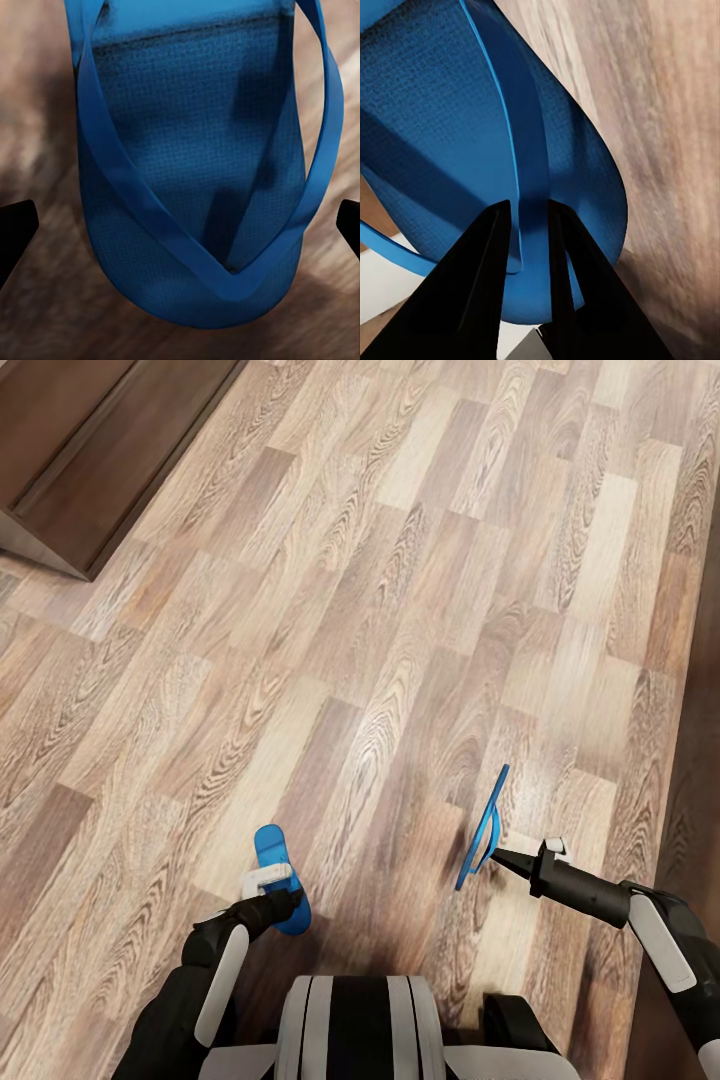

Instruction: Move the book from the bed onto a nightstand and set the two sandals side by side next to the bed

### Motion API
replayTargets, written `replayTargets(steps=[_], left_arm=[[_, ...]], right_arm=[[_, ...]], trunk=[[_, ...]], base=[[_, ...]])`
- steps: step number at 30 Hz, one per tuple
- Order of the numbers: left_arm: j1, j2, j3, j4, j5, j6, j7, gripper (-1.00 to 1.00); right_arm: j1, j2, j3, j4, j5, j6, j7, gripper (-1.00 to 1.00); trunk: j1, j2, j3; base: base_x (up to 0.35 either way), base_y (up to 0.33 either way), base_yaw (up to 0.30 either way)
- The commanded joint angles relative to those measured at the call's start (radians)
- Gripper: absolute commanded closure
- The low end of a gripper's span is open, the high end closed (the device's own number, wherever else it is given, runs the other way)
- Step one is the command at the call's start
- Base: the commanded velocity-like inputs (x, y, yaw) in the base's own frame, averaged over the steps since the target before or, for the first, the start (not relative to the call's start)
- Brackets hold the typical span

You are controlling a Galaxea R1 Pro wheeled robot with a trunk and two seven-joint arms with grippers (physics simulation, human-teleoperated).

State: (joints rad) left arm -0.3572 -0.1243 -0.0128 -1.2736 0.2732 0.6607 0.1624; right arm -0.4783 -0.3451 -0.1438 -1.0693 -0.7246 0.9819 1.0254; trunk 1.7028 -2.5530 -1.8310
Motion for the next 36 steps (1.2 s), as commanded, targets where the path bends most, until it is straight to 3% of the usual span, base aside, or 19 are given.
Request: replayTargets(steps=[1, 36], left_arm=[[0.000, 0.000, -0.001, -0.001, 0.011, 0.004, 0.009, -1.00], [0.000, 0.000, -0.001, -0.001, 0.011, 0.004, 0.009, -1.00]], right_arm=[[0.000, 0.000, -0.001, 0.000, 0.002, 0.003, 0.004, 1.00], [0.000, 0.000, -0.002, 0.000, 0.002, 0.003, 0.004, 1.00]], trunk=[[0.000, 0.000, 0.000], [0.002, -0.001, -0.002]], base=[[0.000, 0.000, 0.000], [0.000, 0.000, 0.000]])
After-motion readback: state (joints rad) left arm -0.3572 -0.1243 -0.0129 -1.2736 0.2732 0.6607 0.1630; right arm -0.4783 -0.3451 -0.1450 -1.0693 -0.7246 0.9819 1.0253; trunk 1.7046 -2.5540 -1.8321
